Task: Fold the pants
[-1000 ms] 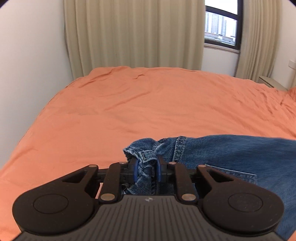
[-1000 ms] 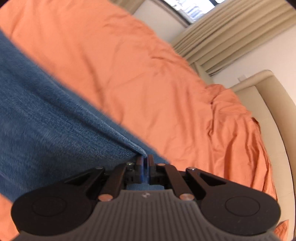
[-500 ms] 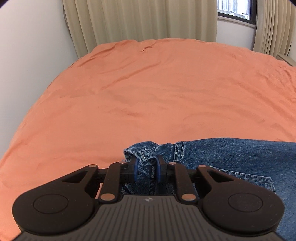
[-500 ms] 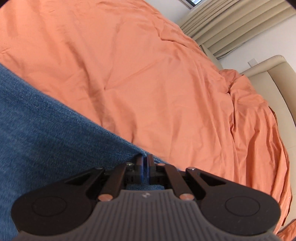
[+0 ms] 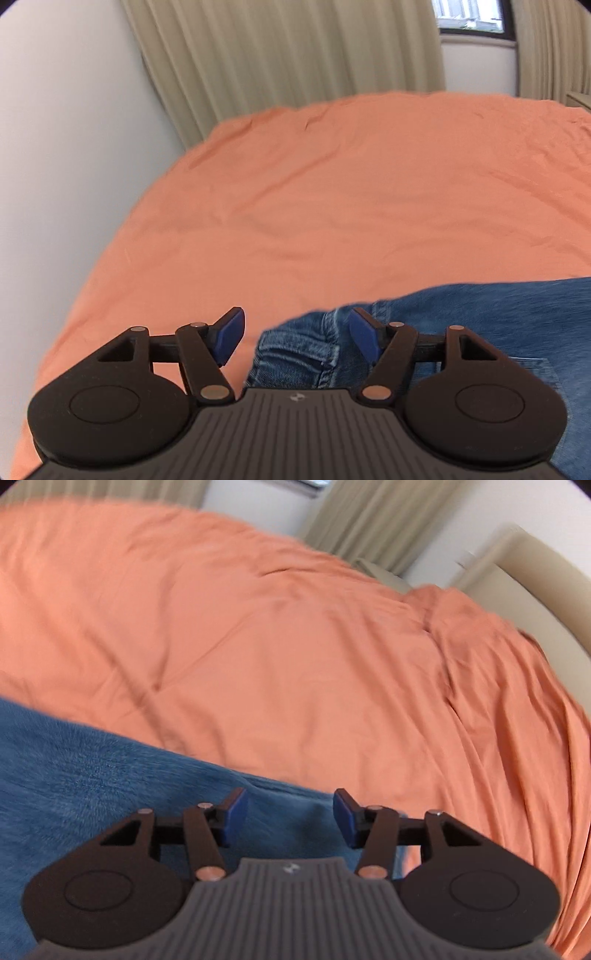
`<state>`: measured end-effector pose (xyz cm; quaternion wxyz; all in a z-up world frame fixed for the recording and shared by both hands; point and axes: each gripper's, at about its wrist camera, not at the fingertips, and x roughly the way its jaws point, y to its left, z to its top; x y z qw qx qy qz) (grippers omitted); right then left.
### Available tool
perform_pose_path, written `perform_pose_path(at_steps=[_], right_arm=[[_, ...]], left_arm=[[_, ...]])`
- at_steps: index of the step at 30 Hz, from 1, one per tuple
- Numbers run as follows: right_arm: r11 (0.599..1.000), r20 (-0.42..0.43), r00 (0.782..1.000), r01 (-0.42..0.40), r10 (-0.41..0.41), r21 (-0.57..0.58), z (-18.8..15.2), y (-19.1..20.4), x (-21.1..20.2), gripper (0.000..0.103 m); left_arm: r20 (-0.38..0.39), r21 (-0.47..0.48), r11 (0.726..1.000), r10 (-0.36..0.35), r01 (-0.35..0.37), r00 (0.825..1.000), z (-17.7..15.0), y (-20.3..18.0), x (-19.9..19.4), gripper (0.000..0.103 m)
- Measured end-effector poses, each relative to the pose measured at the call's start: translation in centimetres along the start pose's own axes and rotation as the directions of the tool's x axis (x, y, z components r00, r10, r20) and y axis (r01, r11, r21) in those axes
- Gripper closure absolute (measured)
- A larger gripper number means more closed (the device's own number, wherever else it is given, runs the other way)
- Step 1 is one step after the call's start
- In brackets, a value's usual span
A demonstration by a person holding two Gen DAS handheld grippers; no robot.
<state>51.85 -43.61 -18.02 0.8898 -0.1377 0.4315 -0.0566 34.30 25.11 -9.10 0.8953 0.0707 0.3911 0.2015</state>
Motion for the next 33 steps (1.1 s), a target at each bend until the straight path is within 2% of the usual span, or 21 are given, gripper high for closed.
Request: perform_pose_path(at_steps=[2,4,5,8,11,13,16,19,21,22,24,25,26,28,31,33], right_arm=[[0.99,0.015,0.999,-0.039,0.038,0.135,-1.5,-3.6,-2.1,0.057],[0.958,0.034,0.997,-0.077,0.07,0.275,-3.4,-7.2,-3.9,0.058],[0.934,0.045,0.995,-0.094,0.084,0.344,-4.7,-8.8,-4.8,0.063],[0.83,0.064,0.986,-0.162,0.151,0.533,-8.6,-13.0,-6.2,0.066],[0.752,0.074,0.977,-0.2,0.198,0.628,-12.1,-14.9,-6.3,0.075],[0.708,0.08,0.973,-0.212,0.215,0.673,-13.9,-15.7,-5.7,0.077],[0.597,0.103,0.955,-0.255,0.277,0.76,-15.9,-16.6,-3.6,0.078],[0.507,0.146,0.944,-0.286,0.297,0.813,-16.5,-17.2,-1.7,0.091],[0.497,0.172,0.941,-0.303,0.293,0.813,-15.8,-17.9,-1.3,0.103],[0.51,0.211,0.934,-0.336,0.288,0.792,-15.1,-18.1,-1.9,0.103],[0.572,0.325,0.906,-0.423,0.27,0.703,-13.7,-18.4,-4.3,0.103],[0.611,0.327,0.908,-0.418,0.261,0.673,-13.1,-18.4,-4.8,0.103],[0.638,0.289,0.922,-0.387,0.258,0.666,-13.0,-18.3,-4.5,0.103],[0.667,0.178,0.946,-0.317,0.269,0.675,-13.6,-17.9,-2.6,0.103],[0.649,0.131,0.95,-0.291,0.285,0.703,-15.7,-17.6,-0.3,0.103],[0.619,0.126,0.946,-0.292,0.298,0.729,-17.0,-17.5,0.6,0.103]], left_arm=[[0.016,0.027,0.999,-0.029,0.029,0.999,0.5,-0.7,-1.9,0.026],[-0.007,0.041,0.995,-0.089,0.09,0.996,0.7,-2.0,-3.2,0.028],[-0.021,0.045,0.992,-0.118,0.119,0.993,0.6,-2.8,-3.8,0.03],[-0.058,0.056,0.977,-0.205,0.208,0.977,-0.3,-5.9,-5.1,0.035],[-0.08,0.067,0.963,-0.256,0.261,0.963,-1.9,-9.3,-5.9,0.039],[-0.107,0.044,0.957,-0.282,0.288,0.953,-3.0,-11.2,-5.8,0.043],[-0.153,0.01,0.95,-0.306,0.311,0.94,-4.7,-13.4,-5.7,0.047],[-0.201,0.009,0.953,-0.296,0.304,0.934,-6.1,-15.2,-5.4,0.049],[-0.234,0.001,0.961,-0.268,0.276,0.935,-6.6,-15.8,-5.1,0.051],[-0.246,-0.011,0.964,-0.26,0.266,0.934,-6.7,-15.8,-4.7,0.053],[-0.257,-0.03,0.967,-0.253,0.253,0.933,-6.9,-15.7,-4.2,0.053],[-0.26,-0.03,0.968,-0.248,0.249,0.933,-6.9,-15.7,-4.1,0.053],[-0.263,-0.024,0.969,-0.242,0.244,0.934,-6.8,-15.8,-4.0,0.053],[-0.264,-0.005,0.973,-0.222,0.229,0.938,-6.7,-16.0,-3.9,0.053],[-0.264,0.005,0.979,-0.197,0.205,0.944,-6.4,-16.4,-3.7,0.053],[-0.257,0.005,0.981,-0.187,0.195,0.948,-6.2,-16.5,-3.8,0.053]])
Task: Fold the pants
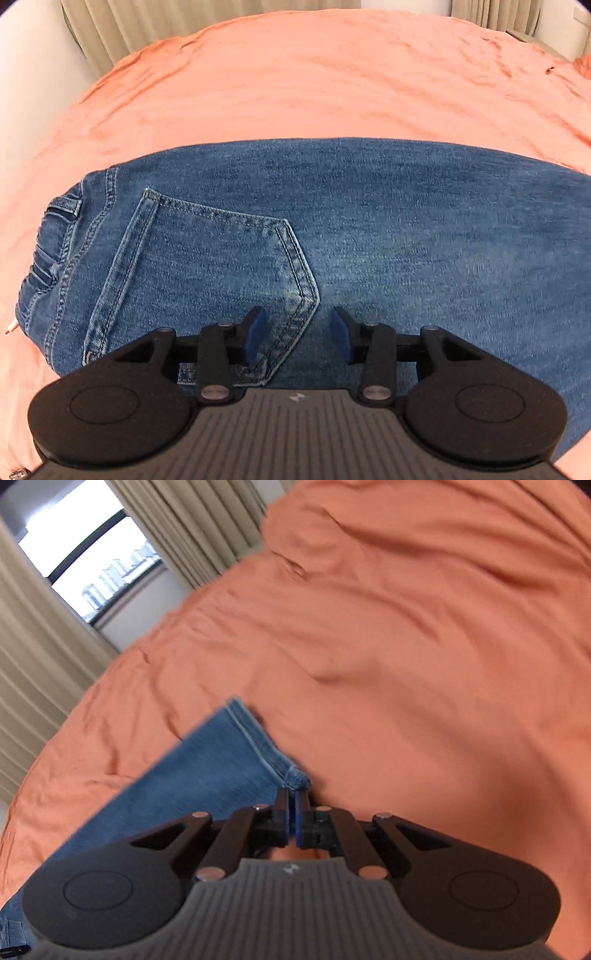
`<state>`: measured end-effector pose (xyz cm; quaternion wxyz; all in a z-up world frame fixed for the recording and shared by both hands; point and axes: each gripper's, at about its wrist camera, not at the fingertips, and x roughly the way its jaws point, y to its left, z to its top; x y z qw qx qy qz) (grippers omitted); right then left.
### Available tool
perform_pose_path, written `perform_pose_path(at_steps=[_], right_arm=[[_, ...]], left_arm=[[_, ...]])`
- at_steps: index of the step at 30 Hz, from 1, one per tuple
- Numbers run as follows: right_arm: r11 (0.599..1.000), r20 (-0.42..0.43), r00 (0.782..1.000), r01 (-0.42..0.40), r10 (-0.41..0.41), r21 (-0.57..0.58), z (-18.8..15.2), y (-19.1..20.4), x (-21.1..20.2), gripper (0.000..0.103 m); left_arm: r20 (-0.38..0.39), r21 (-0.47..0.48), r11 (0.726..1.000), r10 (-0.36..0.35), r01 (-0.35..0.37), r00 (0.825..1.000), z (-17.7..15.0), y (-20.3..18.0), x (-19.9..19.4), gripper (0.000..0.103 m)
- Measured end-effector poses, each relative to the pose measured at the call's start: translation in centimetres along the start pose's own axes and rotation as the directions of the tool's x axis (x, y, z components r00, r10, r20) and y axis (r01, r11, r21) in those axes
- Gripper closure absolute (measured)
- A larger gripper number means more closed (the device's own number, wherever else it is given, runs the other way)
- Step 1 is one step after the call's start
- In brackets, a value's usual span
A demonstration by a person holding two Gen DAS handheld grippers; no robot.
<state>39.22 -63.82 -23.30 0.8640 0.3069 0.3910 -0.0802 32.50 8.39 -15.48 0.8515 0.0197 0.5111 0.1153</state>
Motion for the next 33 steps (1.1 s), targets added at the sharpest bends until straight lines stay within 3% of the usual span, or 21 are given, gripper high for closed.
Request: perform_pose_path(at_steps=[2,3,5,7,10,13,16,19,22,26,29,33], right_arm=[[0.999,-0.009,1.0,-0.012,0.012,0.036,-0.4,-0.8,0.0,0.099],[0.998,-0.003,1.0,-0.01,0.01,0.054,-0.5,-1.1,-0.3,0.088],[0.993,0.001,0.999,-0.046,0.046,0.106,-0.8,-1.8,-0.9,0.079],[0.989,-0.012,0.997,-0.077,0.079,0.124,-1.5,-1.5,-1.7,0.079],[0.996,-0.035,0.996,-0.082,0.083,0.029,-3.9,1.8,-3.5,0.079],[0.986,-0.054,0.988,-0.151,0.148,-0.07,-7.2,6.6,-5.0,0.079],[0.963,-0.106,0.973,-0.219,0.204,-0.158,-11.2,11.6,-5.8,0.079],[0.926,-0.163,0.965,-0.247,0.207,-0.285,-15.9,16.9,-6.4,0.079],[0.876,-0.239,0.944,-0.304,0.226,-0.375,-21.1,21.9,-6.5,0.079],[0.79,-0.308,0.926,-0.352,0.216,-0.502,-28.1,27.5,-6.4,0.079],[0.688,-0.347,0.913,-0.393,0.214,-0.609,-32.9,31.0,-6.6,0.079],[0.519,-0.374,0.902,-0.429,0.214,-0.739,-38.0,35.5,-6.8,0.075]], left_arm=[[0.022,-0.008,1.0,0.003,-0.003,1.0,0.0,0.1,-0.6,0.053],[0.034,-0.016,1.0,0.0,0.0,0.999,-0.1,0.3,-1.0,0.053],[0.05,-0.032,0.999,-0.019,0.02,0.999,-0.5,0.7,-2.2,0.053],[0.064,-0.026,0.998,-0.049,0.051,0.997,-1.0,0.8,-3.5,0.053],[0.074,0.02,0.996,-0.092,0.091,0.993,-2.3,0.8,-5.8,0.053],[0.079,0.11,0.986,-0.135,0.126,0.988,-4.2,0.0,-8.1,0.053],[0.064,0.205,0.964,-0.184,0.167,0.981,-6.4,-0.9,-9.4,0.053],[0.029,0.278,0.934,-0.243,0.225,0.97,-8.7,-1.1,-10.3,0.053],[-0.024,0.314,0.91,-0.277,0.27,0.961,-11.1,-1.7,-10.0,0.05],[-0.014,0.308,0.911,-0.282,0.273,0.959,-13.0,-2.7,-8.1,0.045],[0.049,0.255,0.921,-0.317,0.295,0.947,-13.0,-2.3,-7.8,0.046],[0.107,0.131,0.918,-0.389,0.375,0.915,-12.1,0.5,-7.6,0.052]])
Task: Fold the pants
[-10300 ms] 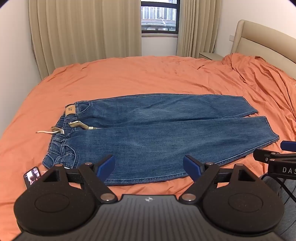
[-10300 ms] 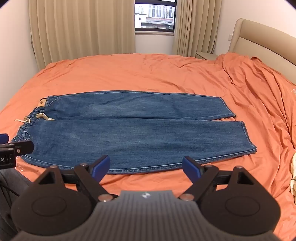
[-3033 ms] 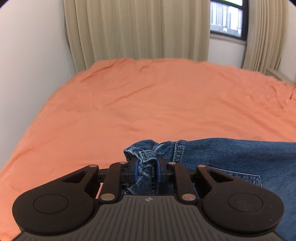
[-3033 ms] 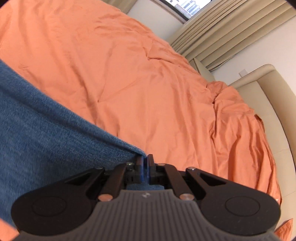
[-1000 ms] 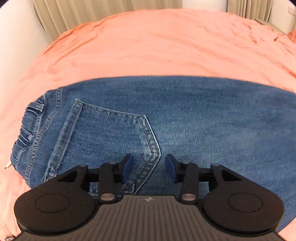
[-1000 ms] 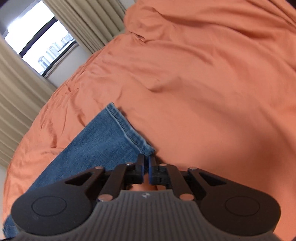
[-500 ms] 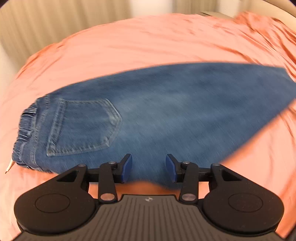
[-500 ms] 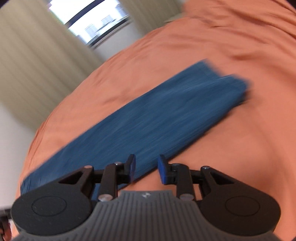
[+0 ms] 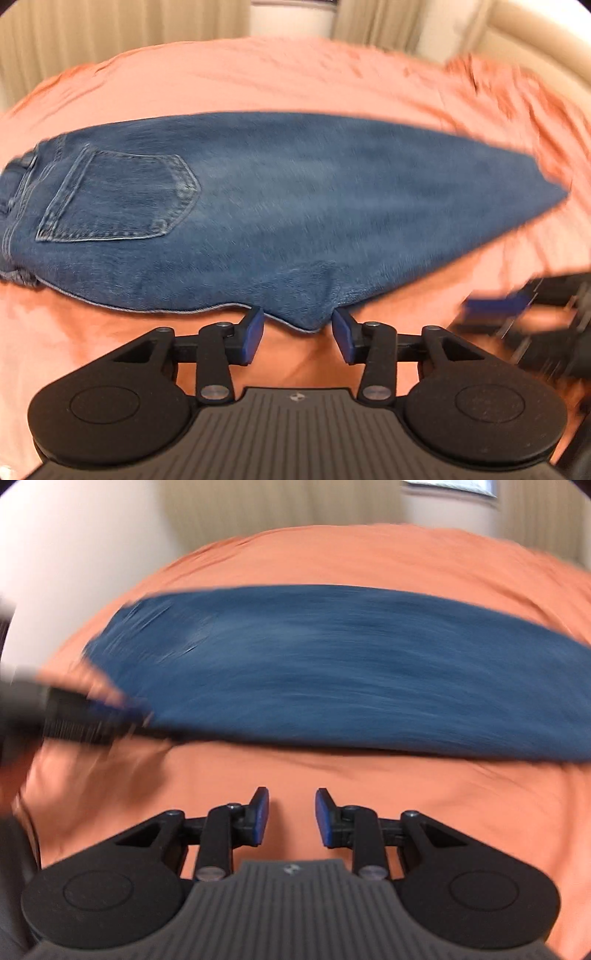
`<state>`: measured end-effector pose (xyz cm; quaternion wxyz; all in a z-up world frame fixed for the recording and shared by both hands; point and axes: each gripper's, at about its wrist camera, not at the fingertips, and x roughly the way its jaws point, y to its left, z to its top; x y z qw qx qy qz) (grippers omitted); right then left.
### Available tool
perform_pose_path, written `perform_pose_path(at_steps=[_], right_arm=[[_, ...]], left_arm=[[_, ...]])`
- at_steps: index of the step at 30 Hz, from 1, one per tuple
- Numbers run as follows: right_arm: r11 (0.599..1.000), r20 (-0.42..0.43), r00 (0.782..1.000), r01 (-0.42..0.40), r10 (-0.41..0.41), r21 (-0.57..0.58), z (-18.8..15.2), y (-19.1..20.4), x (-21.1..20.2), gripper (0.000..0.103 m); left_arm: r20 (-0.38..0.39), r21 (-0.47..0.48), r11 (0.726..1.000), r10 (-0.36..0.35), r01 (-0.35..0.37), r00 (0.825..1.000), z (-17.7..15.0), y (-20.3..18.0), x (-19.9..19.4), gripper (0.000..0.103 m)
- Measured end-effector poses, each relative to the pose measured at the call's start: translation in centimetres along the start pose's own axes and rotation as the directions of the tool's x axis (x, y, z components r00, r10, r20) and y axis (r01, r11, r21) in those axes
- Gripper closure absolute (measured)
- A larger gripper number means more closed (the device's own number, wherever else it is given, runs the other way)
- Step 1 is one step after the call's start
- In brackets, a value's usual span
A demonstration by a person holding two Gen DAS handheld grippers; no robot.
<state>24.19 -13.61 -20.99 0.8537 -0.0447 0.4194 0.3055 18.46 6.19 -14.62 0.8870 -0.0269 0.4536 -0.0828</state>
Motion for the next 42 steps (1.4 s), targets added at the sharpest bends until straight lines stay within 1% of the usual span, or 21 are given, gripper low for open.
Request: perform_pose_path(at_steps=[2,4,7,8,10,12,14,17,19,20,23,24,26,29,30,32,33,35,38,41,42], right_arm=[[0.996,0.003,1.0,-0.015,0.015,-0.088,0.6,2.6,1.3,0.067],[0.982,0.01,1.0,-0.014,0.016,-0.19,1.4,5.1,2.7,0.066],[0.942,0.041,0.999,0.018,-0.005,-0.336,2.3,8.7,4.4,0.066],[0.93,0.028,1.0,0.016,-0.006,-0.367,2.5,9.5,5.0,0.066],[0.92,-0.001,1.0,0.008,-0.009,-0.392,3.2,10.5,6.1,0.066],[0.915,0.018,0.999,0.039,-0.035,-0.401,3.6,11.3,6.6,0.066],[0.898,0.043,0.997,0.077,-0.065,-0.433,3.8,12.0,7.1,0.066],[0.872,0.034,0.995,0.102,-0.097,-0.479,3.8,12.3,7.6,0.067],[0.877,0.006,0.995,0.091,-0.1,-0.471,3.7,12.3,7.6,0.09],[0.875,0.009,0.994,0.099,-0.108,-0.474,3.7,12.5,7.1,0.093],[0.865,0.059,0.99,0.141,-0.129,-0.481,3.4,13.7,4.7,0.095],[0.87,0.065,0.989,0.15,-0.135,-0.47,3.0,13.5,4.2,0.096],[0.898,0.022,0.99,0.135,-0.139,-0.418,2.4,13.0,4.5,0.096],[0.909,0.009,0.985,0.161,-0.17,-0.385,1.3,13.3,5.4,0.096],[0.92,0.001,0.985,0.162,-0.173,-0.357,1.0,13.1,5.5,0.097],[0.968,-0.043,0.991,0.112,-0.125,-0.225,0.6,12.2,5.4,0.1],[0.982,-0.066,0.992,0.098,-0.11,-0.161,0.4,11.5,5.4,0.103],[0.989,-0.053,0.993,0.097,-0.103,-0.108,-0.2,10.9,4.8,0.103],[0.997,-0.038,0.997,0.063,-0.065,-0.054,-0.6,9.9,3.0,0.103],[0.996,0.006,0.999,0.039,-0.04,0.077,-0.4,7.0,0.1,0.102],[0.991,0.023,0.999,0.034,-0.037,0.13,-0.6,5.8,-0.9,0.095]], left_arm=[[0.017,-0.019,1.0,-0.006,0.006,1.0,0.3,0.8,-0.4,0.055],[0.05,-0.026,0.999,0.032,-0.031,0.998,0.4,1.5,-0.7,0.057],[0.06,-0.097,0.995,-0.011,0.016,0.998,0.3,3.5,-0.7,0.058],[0.065,-0.122,0.992,-0.014,0.021,0.998,0.1,4.2,-0.7,0.058],[0.087,-0.168,0.986,0.009,0.006,0.996,-0.2,5.4,-1.2,0.058],[0.108,-0.201,0.979,0.042,-0.02,0.993,-0.2,6.4,-1.6,0.058],[0.137,-0.232,0.972,0.079,-0.046,0.987,-0.4,7.2,-2.1,0.058],[0.167,-0.27,0.962,0.084,-0.037,0.982,-0.6,8.5,-2.1,0.058],[0.171,-0.264,0.962,0.122,-0.074,0.978,-0.5,8.9,-1.8,0.058],[0.167,-0.264,0.96,0.144,-0.096,0.976,-0.5,9.1,-1.7,0.058],[0.146,-0.284,0.95,0.174,-0.127,0.974,-0.3,10.1,-1.3,0.06],[0.137,-0.283,0.948,0.188,-0.143,0.973,-0.3,10.2,-1.0,0.061],[0.119,-0.286,0.947,0.188,-0.147,0.975,-0.2,10.5,-0.6,0.063],[0.091,-0.263,0.948,0.207,-0.176,0.974,0.0,10.4,0.0,0.064],[0.087,-0.249,0.95,0.216,-0.189,0.973,-0.1,10.2,0.1,0.064],[0.084,-0.226,0.952,0.231,-0.207,0.969,-0.3,10.0,0.2,0.064],[0.087,-0.22,0.953,0.23,-0.207,0.969,-0.2,9.8,0.2,0.064],[0.101,-0.211,0.959,0.217,-0.192,0.971,-0.2,9.5,-0.1,0.064],[0.129,-0.183,0.968,0.198,-0.173,0.972,-0.4,8.8,-0.8,0.064],[0.161,-0.158,0.976,0.177,-0.152,0.971,-0.4,7.8,-1.8,0.064],[0.163,-0.152,0.977,0.173,-0.148,0.971,-0.2,7.4,-2.0,0.064]])
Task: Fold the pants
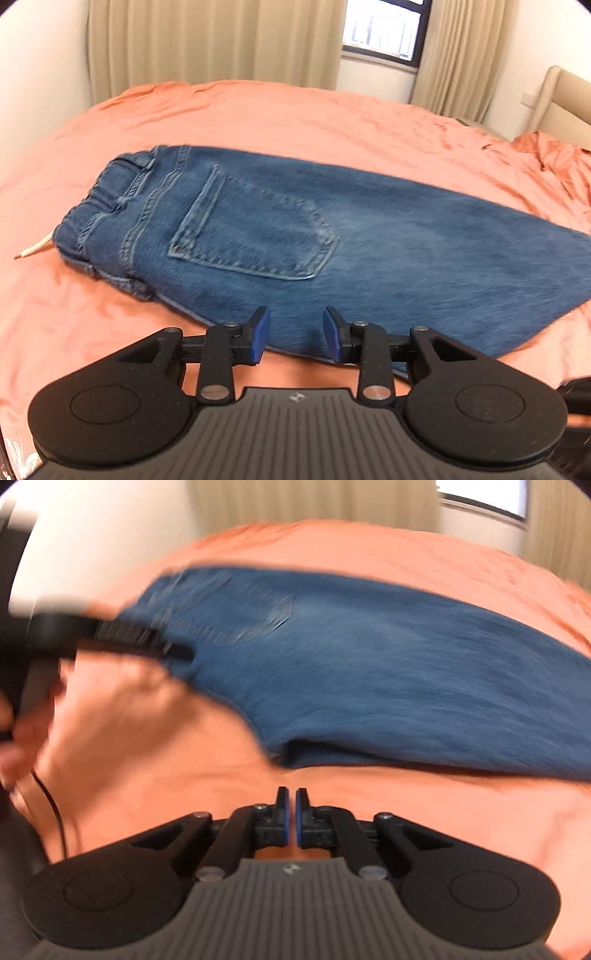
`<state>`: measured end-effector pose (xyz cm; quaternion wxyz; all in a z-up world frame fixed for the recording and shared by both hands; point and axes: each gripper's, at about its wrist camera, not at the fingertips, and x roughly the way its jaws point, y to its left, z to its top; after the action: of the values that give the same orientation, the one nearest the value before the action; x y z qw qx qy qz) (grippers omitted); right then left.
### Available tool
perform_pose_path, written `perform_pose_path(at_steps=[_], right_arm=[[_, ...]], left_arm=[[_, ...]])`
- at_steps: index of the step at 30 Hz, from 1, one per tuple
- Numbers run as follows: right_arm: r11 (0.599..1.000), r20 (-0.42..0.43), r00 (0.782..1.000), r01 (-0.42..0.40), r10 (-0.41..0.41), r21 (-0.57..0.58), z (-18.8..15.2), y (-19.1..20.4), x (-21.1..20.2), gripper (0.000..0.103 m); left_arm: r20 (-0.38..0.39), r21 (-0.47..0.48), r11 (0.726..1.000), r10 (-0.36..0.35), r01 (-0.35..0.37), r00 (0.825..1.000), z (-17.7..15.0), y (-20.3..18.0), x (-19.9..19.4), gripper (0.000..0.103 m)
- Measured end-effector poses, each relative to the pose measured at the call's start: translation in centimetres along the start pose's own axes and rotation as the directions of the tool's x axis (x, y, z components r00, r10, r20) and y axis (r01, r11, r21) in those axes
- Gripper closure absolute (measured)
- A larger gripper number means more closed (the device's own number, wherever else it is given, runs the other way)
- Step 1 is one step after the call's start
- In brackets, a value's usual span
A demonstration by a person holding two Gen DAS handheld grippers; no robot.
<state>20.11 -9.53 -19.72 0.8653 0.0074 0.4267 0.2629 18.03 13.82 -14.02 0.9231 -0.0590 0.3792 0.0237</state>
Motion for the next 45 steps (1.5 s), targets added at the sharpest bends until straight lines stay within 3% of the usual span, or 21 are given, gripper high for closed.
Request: perform_pose_path(at_steps=[2,5,8,12,16,21,28,31,34,36,37,40,42,45], right_arm=[[0.993,0.042,0.999,0.008,-0.013,0.117,0.1,-3.6,-2.9,0.081],[0.958,0.107,0.992,0.037,-0.07,0.284,0.0,-9.7,-7.5,0.076],[0.89,0.14,0.976,0.09,-0.169,0.447,-0.6,-16.5,-11.1,0.071],[0.768,0.159,0.946,0.125,-0.284,0.628,-2.5,-25.5,-15.4,0.067],[0.625,0.19,0.922,0.069,-0.337,0.777,-4.6,-34.2,-17.9,0.063],[0.443,0.268,0.91,-0.107,-0.317,0.89,-7.1,-44.2,-18.8,0.055],[0.292,0.322,0.906,-0.241,-0.276,0.926,-8.3,-52.7,-15.2,0.055],[0.245,0.352,0.906,-0.296,-0.233,0.923,-9.1,-54.8,-13.0,0.062],[0.219,0.385,0.895,-0.338,-0.225,0.915,-9.2,-56.6,-11.6,0.08],[0.229,0.408,0.889,-0.362,-0.206,0.904,-9.0,-57.1,-11.9,0.089],[0.262,0.418,0.887,-0.362,-0.199,0.894,-8.6,-57.2,-12.3,0.092],[0.436,0.39,0.895,-0.269,-0.216,0.859,-6.2,-55.9,-13.9,0.097],[0.48,0.345,0.909,-0.201,-0.233,0.854,-5.2,-55.5,-14.0,0.097],[0.502,0.327,0.915,-0.173,-0.237,0.848,-4.6,-55.6,-13.9,0.097]], left_arm=[[0.009,0.017,1.0,-0.009,0.008,1.0,0.4,-1.1,-0.4,0.064],[0.027,0.079,0.997,-0.021,0.018,0.999,1.3,-3.7,-0.8,0.063],[0.029,0.13,0.992,-0.011,0.007,1.0,2.4,-6.8,-0.4,0.063],[-0.017,0.131,0.989,-0.062,0.064,0.998,4.2,-10.7,1.1,0.063],[-0.108,0.135,0.978,-0.147,0.161,0.983,5.6,-14.4,3.8,0.064],[-0.165,0.18,0.961,-0.179,0.208,0.97,6.5,-19.5,7.4,0.065],[-0.225,0.203,0.944,-0.214,0.26,0.95,8.1,-25.2,12.5,0.066],[-0.246,0.185,0.938,-0.245,0.293,0.938,8.7,-26.7,14.4,0.067],[-0.263,0.19,0.93,-0.259,0.313,0.929,9.1,-28.0,16.0,0.07],[-0.275,0.212,0.922,-0.261,0.323,0.925,9.4,-28.9,16.8,0.071],[-0.277,0.23,0.917,-0.26,0.326,0.925,9.6,-29.4,17.1,0.072],[-0.278,0.284,0.903,-0.245,0.323,0.929,10.1,-31.1,18.6,0.075],[-0.286,0.313,0.89,-0.243,0.33,0.927,10.6,-32.5,20.0,0.08],[-0.279,0.349,0.887,-0.208,0.301,0.937,11.5,-34.6,22.3,0.084]])
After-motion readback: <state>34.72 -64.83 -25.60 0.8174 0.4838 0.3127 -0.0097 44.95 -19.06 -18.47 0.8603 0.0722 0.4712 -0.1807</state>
